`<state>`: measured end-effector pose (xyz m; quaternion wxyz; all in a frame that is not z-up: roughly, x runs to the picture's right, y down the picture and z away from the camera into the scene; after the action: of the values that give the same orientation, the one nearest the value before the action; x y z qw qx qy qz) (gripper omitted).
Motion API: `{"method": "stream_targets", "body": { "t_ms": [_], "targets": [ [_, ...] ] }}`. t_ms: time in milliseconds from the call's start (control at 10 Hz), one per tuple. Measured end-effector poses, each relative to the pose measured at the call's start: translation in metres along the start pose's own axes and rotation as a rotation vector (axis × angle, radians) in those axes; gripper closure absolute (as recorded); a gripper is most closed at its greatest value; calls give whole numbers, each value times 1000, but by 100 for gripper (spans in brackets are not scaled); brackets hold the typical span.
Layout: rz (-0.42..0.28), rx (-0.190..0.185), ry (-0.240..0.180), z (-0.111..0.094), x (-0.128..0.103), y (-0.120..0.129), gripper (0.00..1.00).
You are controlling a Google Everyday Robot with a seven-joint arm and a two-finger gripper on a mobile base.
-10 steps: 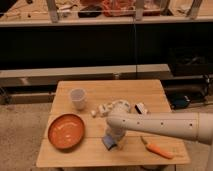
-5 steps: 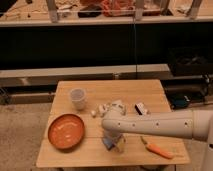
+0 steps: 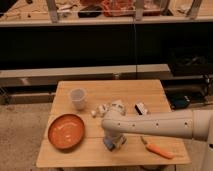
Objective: Wipe the white sponge on the table
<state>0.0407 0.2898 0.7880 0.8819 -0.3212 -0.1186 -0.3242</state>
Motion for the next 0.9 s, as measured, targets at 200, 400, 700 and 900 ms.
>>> {"method": "stream_targets", "body": {
  "t_ms": [200,400,700,900],
  "targets": [
    [-2,2,-1,0,3,0,51],
    [-2,6,-30,-1,6,1,51],
    [5,23,-59,-6,11,8,51],
    [12,28,-63,-8,15,17,51]
  ]
}}
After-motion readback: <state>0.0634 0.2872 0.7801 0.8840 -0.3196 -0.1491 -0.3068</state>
